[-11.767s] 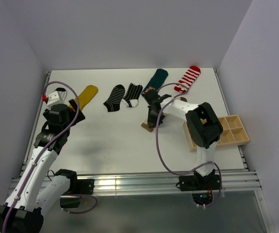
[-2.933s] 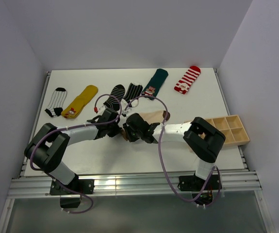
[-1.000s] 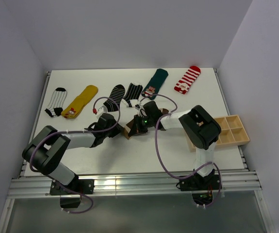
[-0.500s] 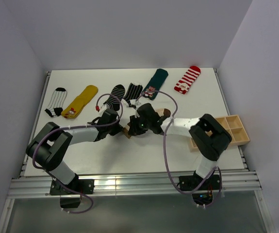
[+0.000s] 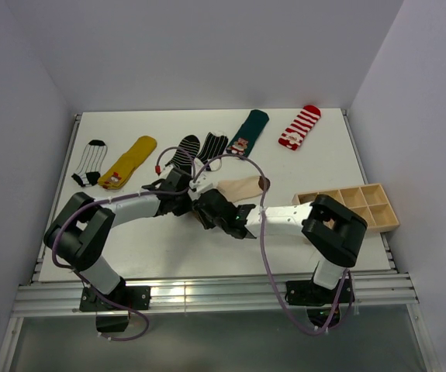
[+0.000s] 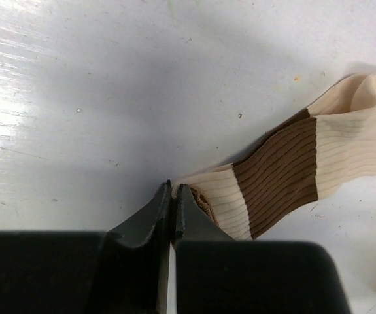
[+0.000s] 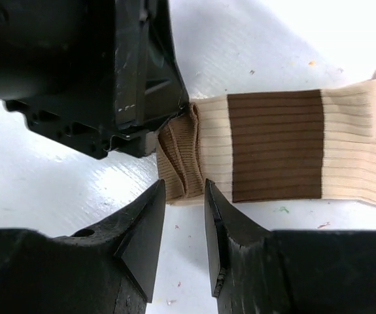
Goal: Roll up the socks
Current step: Roll the sock at the center of the board.
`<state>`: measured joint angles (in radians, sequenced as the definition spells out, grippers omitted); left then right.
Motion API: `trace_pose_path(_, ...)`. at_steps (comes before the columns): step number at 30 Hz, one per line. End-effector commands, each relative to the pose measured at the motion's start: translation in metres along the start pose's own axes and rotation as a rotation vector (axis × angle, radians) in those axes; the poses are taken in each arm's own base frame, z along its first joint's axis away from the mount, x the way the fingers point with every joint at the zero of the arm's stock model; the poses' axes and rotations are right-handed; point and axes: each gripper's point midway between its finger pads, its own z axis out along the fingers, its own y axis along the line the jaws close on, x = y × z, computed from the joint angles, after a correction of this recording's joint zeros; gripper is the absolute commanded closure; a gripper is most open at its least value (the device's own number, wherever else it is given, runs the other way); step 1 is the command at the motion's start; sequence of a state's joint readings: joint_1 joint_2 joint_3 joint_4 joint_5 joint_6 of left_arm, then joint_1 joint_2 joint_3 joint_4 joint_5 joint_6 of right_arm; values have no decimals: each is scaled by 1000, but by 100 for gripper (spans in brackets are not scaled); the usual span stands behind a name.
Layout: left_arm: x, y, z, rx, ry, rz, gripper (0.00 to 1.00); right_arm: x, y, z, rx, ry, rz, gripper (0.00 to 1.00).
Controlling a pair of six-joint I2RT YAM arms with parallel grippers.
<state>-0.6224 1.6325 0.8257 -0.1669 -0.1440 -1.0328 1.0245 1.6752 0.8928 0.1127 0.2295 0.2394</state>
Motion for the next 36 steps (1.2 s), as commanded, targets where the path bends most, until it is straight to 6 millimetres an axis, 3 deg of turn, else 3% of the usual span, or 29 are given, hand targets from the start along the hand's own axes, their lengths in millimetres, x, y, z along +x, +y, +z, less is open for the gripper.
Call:
trace_pose_path(1, 9, 12, -1, -63, 45, 51, 99, -8, 8, 7, 42, -39, -98, 62)
trace_pose_path(5, 10, 11, 0, -66, 51, 52, 99, -7, 22, 7, 10, -49, -107, 63)
trace_pose_path(12, 17, 12, 4, -60, 75, 30, 100, 11, 25, 17, -6, -12, -126, 63)
trace_pose_path(24, 19, 10, 7, -58, 90, 27, 99, 46, 12, 39, 71, 119, -179, 68)
trace_pose_path(27, 19, 13, 7, -71, 89, 35, 100, 65, 7, 44, 93, 186, -199, 68)
trace_pose_path(36, 18, 24, 9, -96, 83, 32, 100, 98, 3, 32, 58, 312, -106, 69)
